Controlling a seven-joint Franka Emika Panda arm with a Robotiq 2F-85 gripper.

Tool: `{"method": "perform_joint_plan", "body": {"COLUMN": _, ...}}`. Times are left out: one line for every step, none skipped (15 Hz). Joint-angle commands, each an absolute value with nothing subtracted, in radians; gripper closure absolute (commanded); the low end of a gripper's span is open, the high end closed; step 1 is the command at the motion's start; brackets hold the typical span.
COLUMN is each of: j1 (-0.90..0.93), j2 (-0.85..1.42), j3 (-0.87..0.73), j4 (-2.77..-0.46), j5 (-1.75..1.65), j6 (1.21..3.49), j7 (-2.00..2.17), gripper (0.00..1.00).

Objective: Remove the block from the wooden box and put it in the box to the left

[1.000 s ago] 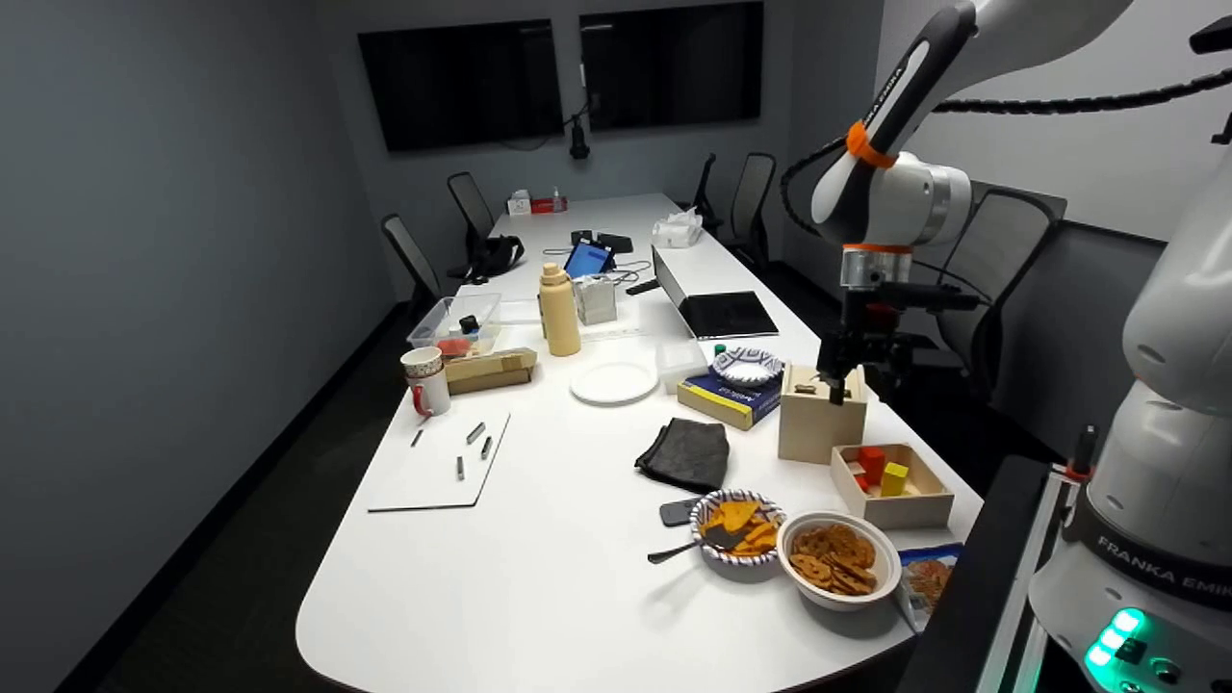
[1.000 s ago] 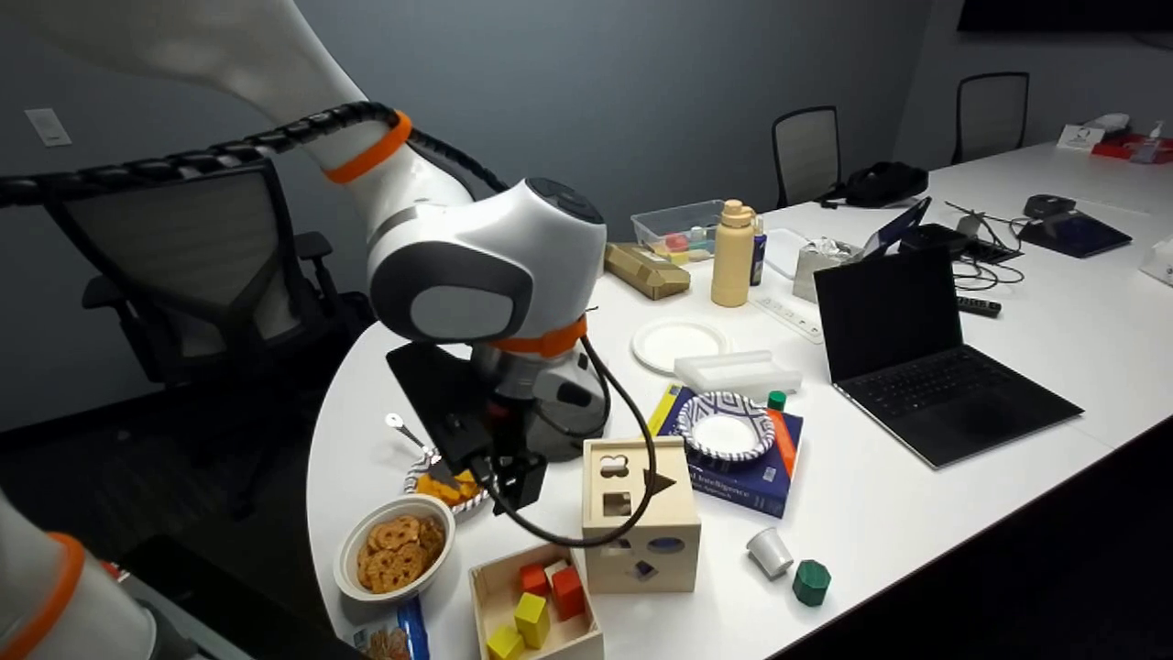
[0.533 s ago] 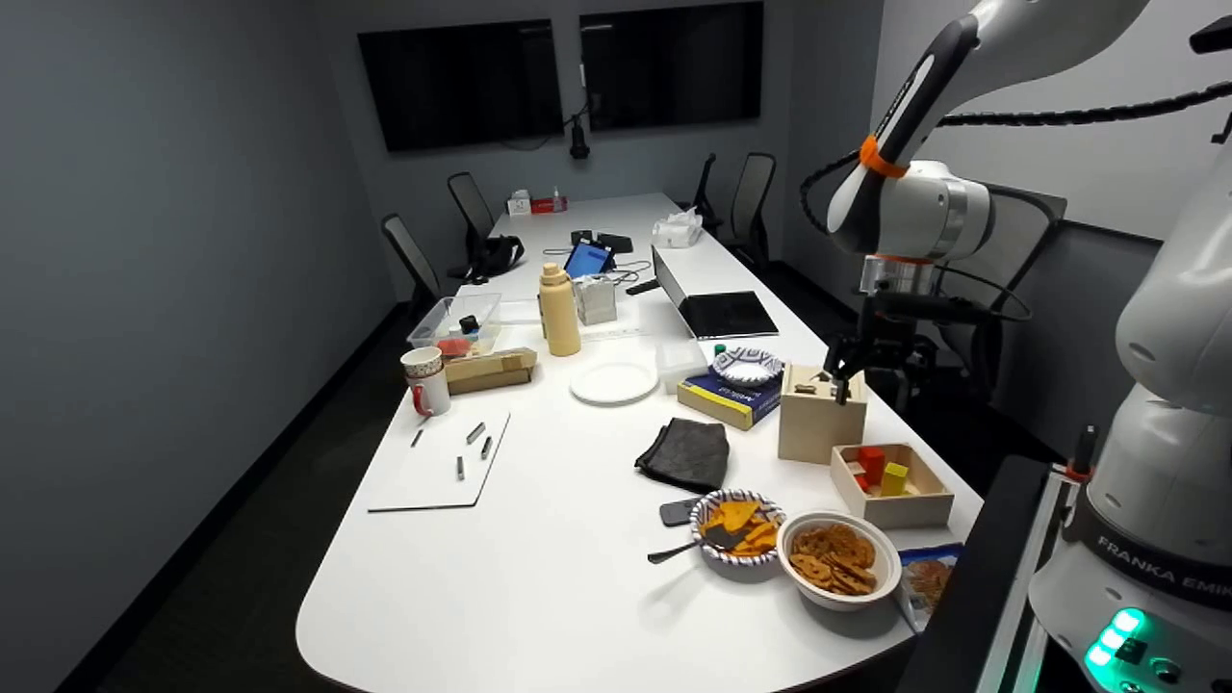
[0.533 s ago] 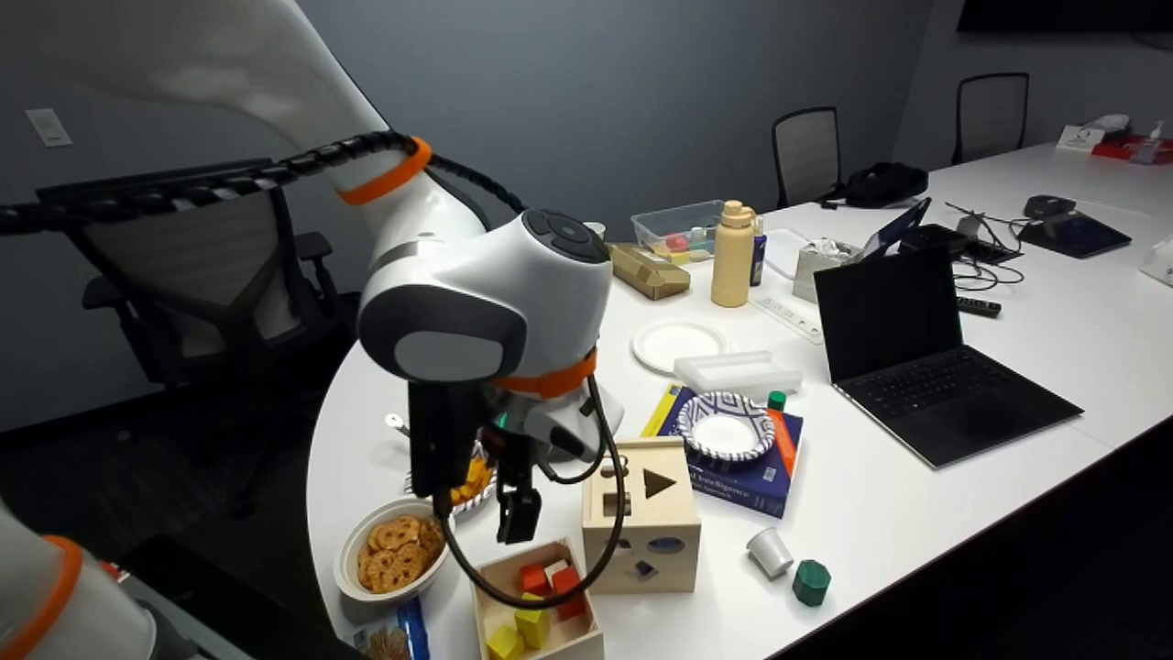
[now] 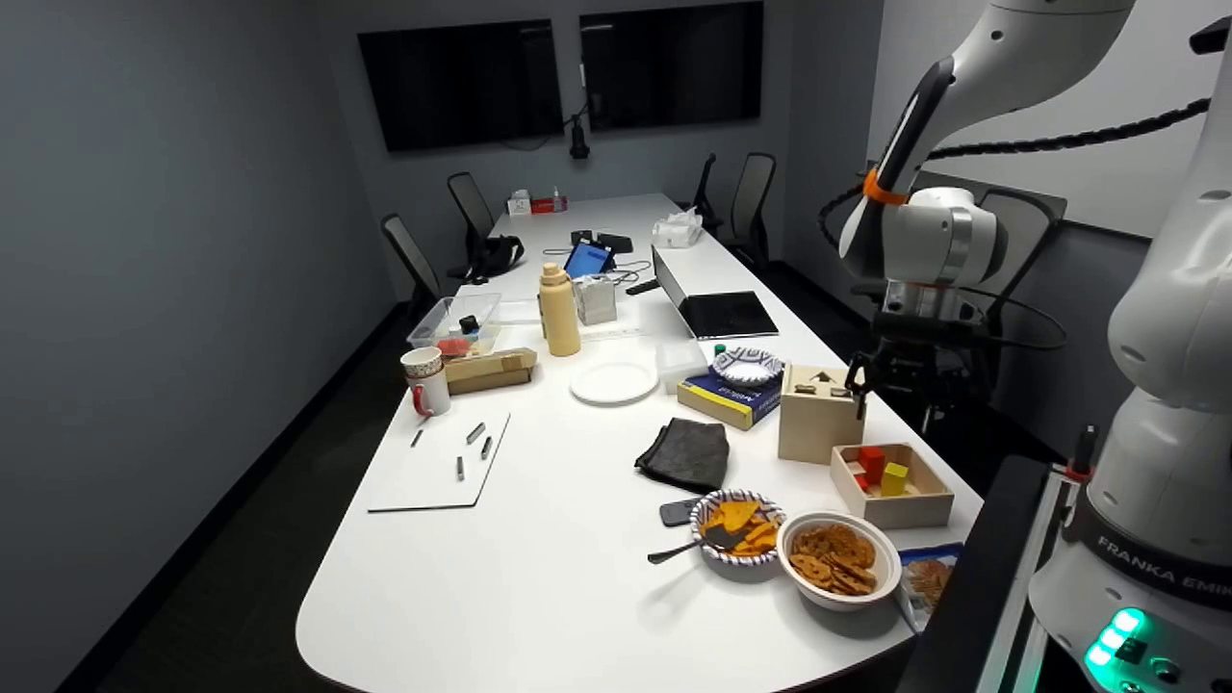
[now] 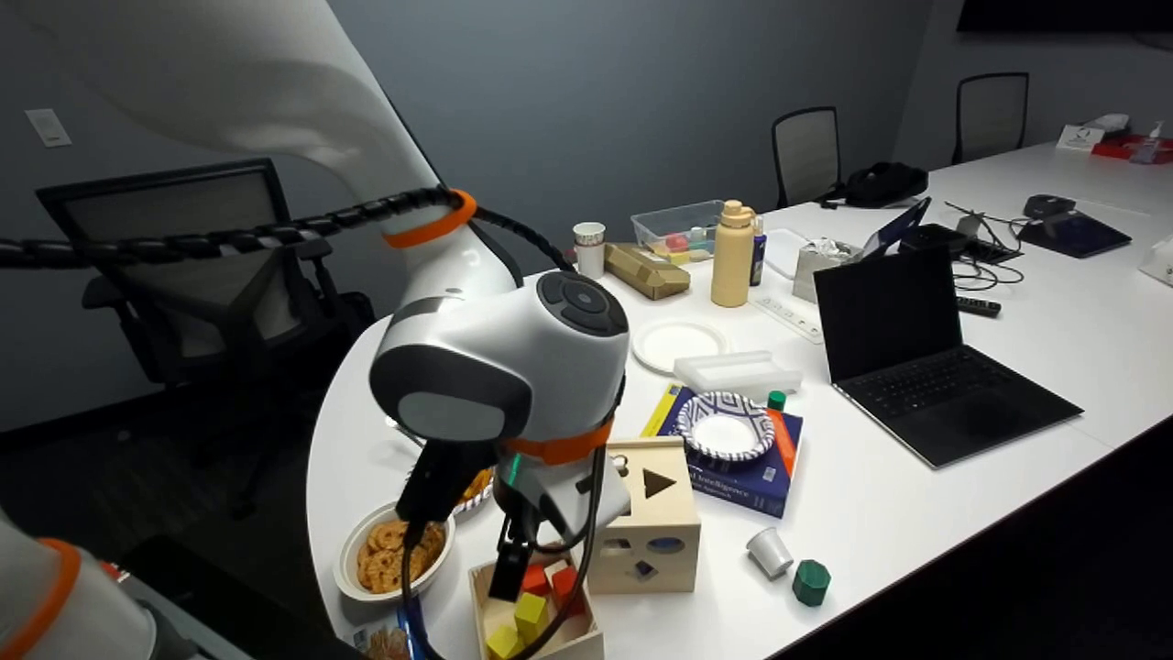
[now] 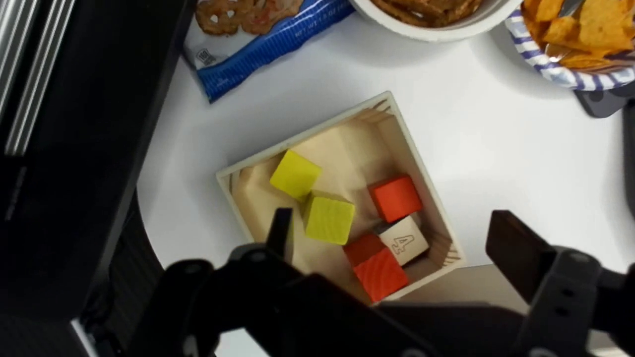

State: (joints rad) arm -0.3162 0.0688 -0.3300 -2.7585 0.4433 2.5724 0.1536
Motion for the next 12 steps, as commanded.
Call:
{"method": "perform_joint_plan", "body": {"j1": -0.331, "j2": 0.128, "j3": -0.324, "j4": -2.758, "j5": 0.535, "j6": 2.591, "j7": 0.215, "gripper": 0.00}}
{"method": "perform_joint_plan", "body": {"j1": -0.335, "j2": 0.141, "j3": -0.319, "j4": -2.758, "j5": 0.562, "j6": 2.586, "j7": 0.207, "gripper": 0.00}}
{"method": "perform_joint_plan", "body": {"j1": -0.337, "j2": 0.152, "j3": -0.315, "j4": -2.758, "j5": 0.588, "j6": 2.582, "j7": 0.199, "gripper": 0.00}}
{"method": "perform_joint_plan", "body": {"j1": -0.337, "j2": 0.165, "j3": -0.312, "j4": -2.758, "j5": 0.609, "j6": 2.583, "j7": 0.199, "gripper": 0.00}}
{"method": "perform_joint_plan", "body": {"j1": -0.337, "j2": 0.178, "j3": -0.309, "j4": -2.758, "j5": 0.628, "j6": 2.585, "j7": 0.193, "gripper": 0.00}}
{"method": "perform_joint_plan", "body": {"j1": -0.336, "j2": 0.189, "j3": -0.307, "j4": -2.758, "j5": 0.643, "j6": 2.586, "j7": 0.193, "gripper": 0.00}}
{"method": "perform_joint_plan", "body": {"j1": -0.335, "j2": 0.202, "j3": -0.306, "j4": -2.758, "j5": 0.655, "j6": 2.591, "j7": 0.195, "gripper": 0.00}}
{"method": "perform_joint_plan", "body": {"j1": -0.336, "j2": 0.214, "j3": -0.304, "j4": -2.758, "j5": 0.669, "j6": 2.595, "j7": 0.188, "gripper": 0.00}}
{"method": "perform_joint_plan", "body": {"j1": -0.335, "j2": 0.225, "j3": -0.302, "j4": -2.758, "j5": 0.679, "j6": 2.599, "j7": 0.188, "gripper": 0.00}}
{"method": "perform_joint_plan", "body": {"j1": -0.335, "j2": 0.238, "j3": -0.301, "j4": -2.758, "j5": 0.690, "j6": 2.605, "j7": 0.187, "gripper": 0.00}}
{"method": "perform_joint_plan", "body": {"j1": -0.336, "j2": 0.250, "j3": -0.299, "j4": -2.758, "j5": 0.701, "j6": 2.611, "j7": 0.181, "gripper": 0.00}}
{"method": "perform_joint_plan", "body": {"j1": -0.337, "j2": 0.259, "j3": -0.297, "j4": -2.758, "j5": 0.710, "j6": 2.616, "j7": 0.177, "gripper": 0.00}}
